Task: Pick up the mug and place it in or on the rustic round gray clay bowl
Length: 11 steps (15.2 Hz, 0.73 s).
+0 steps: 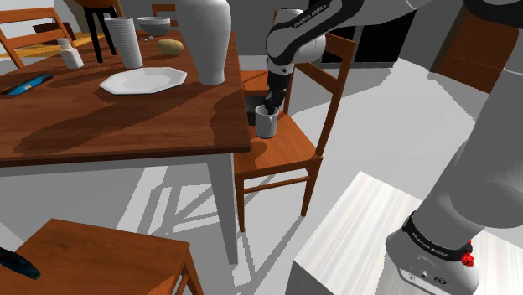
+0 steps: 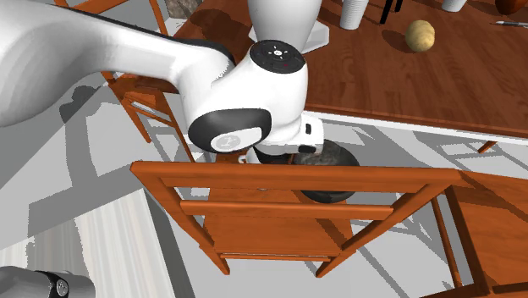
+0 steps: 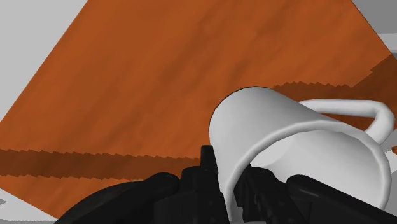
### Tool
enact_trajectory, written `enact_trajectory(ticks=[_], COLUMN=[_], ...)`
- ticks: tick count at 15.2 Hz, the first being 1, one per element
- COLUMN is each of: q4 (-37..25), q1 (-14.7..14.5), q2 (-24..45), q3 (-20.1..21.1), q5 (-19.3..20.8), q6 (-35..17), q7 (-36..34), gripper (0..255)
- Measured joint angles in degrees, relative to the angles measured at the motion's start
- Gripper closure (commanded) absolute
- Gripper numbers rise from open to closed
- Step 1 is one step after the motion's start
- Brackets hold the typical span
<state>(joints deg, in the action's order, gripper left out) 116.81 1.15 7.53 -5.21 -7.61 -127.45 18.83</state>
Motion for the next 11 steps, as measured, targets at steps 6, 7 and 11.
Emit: enact_trajectory(ticks=[6,7,11], q4=[-2.0,-2.39,-4.5], q1=[0.04,0.06,0.02], q2=[-2.15,-2.43,-3.31], q3=[-0.14,-0.16,-0.17], q5=[0.58,0.66,0.97], q6=[4.11,4.79,7.73], q7=[-0.55,-0.62,-1.11], gripper=[255,255,255])
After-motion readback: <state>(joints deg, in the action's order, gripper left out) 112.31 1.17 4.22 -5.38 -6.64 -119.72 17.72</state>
